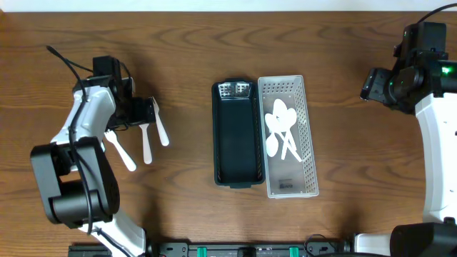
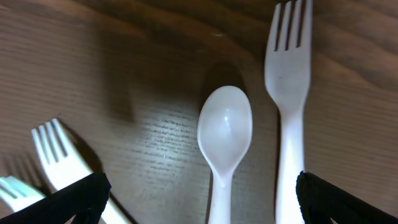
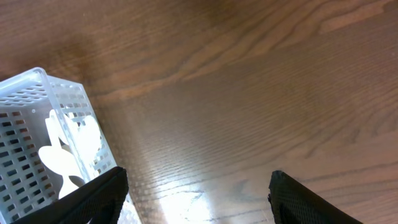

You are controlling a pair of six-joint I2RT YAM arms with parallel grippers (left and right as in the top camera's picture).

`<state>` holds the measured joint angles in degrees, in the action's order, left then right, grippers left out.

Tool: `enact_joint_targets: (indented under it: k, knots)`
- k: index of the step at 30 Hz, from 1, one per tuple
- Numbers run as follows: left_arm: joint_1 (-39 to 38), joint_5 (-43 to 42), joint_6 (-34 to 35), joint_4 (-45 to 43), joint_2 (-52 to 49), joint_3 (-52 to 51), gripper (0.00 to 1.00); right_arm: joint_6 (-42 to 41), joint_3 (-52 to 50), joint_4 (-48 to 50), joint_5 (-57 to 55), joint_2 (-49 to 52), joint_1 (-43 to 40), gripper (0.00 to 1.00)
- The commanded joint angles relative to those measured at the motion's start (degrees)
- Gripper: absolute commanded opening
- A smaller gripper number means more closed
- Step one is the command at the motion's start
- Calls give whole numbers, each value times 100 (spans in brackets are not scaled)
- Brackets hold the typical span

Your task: Pack container

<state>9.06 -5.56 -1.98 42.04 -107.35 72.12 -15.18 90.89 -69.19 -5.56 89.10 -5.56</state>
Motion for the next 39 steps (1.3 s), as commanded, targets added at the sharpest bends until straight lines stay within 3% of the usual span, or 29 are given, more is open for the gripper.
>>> enact_joint_targets:
  k: [1,28,31,36,39]
  knots:
    - [20,70,-101,-4,-201,28,98,111,-39,-7,22,15,-4,77]
    - [20,70,-96,7,-822,22,100,114,-39,-35,-22,15,-7,77]
    - [20,70,-98,52,-822,22,87,114,-39,-28,-22,15,-7,77]
    - [20,70,-96,120,-822,22,53,114,-39,-31,-24,15,-4,77]
    - [20,70,-96,138,-822,22,40,114,-39,-33,-22,15,-4,77]
